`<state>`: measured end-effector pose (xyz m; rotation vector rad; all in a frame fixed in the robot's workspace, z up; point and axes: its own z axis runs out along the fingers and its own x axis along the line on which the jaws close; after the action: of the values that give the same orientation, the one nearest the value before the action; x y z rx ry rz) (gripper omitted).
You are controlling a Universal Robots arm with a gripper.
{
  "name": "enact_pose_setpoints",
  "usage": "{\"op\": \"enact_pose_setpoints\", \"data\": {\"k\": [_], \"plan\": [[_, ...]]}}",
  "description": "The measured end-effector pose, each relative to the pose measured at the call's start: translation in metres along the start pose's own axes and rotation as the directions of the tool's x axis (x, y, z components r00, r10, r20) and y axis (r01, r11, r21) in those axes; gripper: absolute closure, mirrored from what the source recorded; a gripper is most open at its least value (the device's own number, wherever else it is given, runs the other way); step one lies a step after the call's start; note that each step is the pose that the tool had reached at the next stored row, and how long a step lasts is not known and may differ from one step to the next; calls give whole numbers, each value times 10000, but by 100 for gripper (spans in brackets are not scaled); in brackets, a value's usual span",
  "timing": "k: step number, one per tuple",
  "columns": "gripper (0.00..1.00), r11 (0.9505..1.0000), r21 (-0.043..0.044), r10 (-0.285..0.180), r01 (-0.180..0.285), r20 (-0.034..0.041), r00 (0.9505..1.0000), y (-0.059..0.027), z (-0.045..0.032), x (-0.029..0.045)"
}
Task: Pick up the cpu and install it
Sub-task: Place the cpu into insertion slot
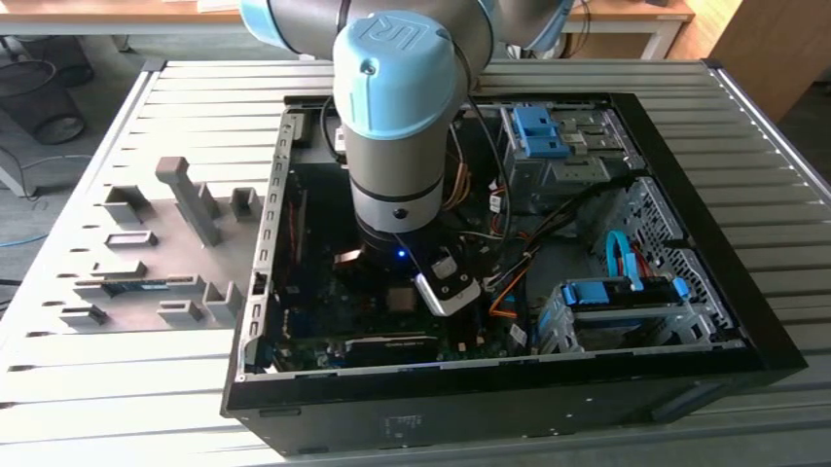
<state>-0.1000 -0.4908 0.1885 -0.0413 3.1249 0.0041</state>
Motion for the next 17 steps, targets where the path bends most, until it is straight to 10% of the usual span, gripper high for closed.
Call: {"op": "enact_pose_setpoints", "data": {"k": [17], "plan": [[53, 10000, -3, 13, -13, -9, 10000, -1, -45, -26]]}}
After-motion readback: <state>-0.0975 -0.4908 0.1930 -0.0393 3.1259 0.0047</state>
